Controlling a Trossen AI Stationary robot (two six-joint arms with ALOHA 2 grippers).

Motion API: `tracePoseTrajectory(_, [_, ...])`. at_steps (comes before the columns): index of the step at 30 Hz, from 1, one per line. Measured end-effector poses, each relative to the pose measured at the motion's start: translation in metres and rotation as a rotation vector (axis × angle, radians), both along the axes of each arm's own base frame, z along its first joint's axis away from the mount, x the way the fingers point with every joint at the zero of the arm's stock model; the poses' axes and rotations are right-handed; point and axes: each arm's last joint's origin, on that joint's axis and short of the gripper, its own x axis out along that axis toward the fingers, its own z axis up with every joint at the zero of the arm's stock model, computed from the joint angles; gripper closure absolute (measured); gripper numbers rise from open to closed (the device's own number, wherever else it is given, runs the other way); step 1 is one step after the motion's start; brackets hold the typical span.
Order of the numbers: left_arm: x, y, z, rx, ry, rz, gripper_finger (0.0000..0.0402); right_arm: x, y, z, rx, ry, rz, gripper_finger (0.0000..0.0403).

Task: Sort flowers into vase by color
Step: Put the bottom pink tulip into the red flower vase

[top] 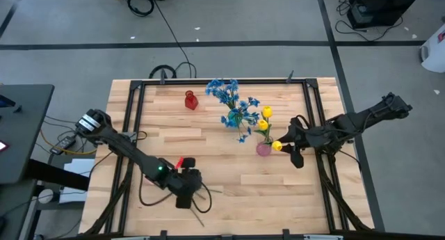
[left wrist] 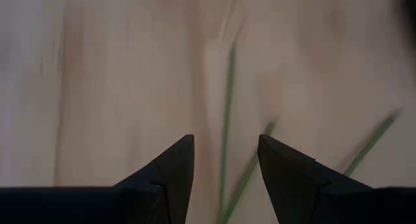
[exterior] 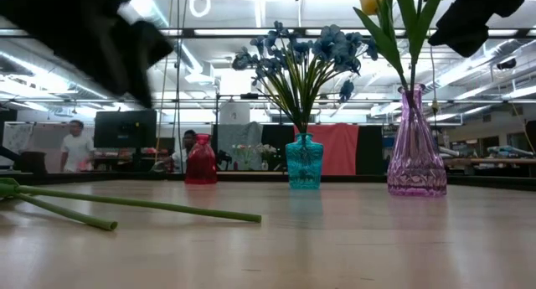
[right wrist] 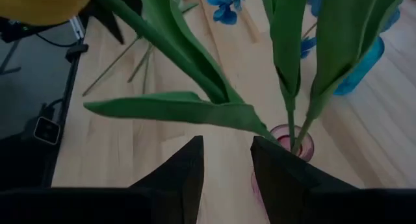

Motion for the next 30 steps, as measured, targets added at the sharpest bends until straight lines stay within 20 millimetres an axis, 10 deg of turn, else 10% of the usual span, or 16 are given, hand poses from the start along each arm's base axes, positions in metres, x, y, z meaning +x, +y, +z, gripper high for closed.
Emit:
tracePoseTrajectory(19, [-0.015,0.004,-0.049,0.11,0.406,0.028,0.0237,0.004,0.001,-0.004,-0.049,0.026,-0.017,0.0262])
tracePoseTrajectory(30, [-0.021,0.005,-0.049,0.099,0.485,0.018,0.0389,0.004,0.0,-0.004,-0.051,0.023,-0.02,0.0262])
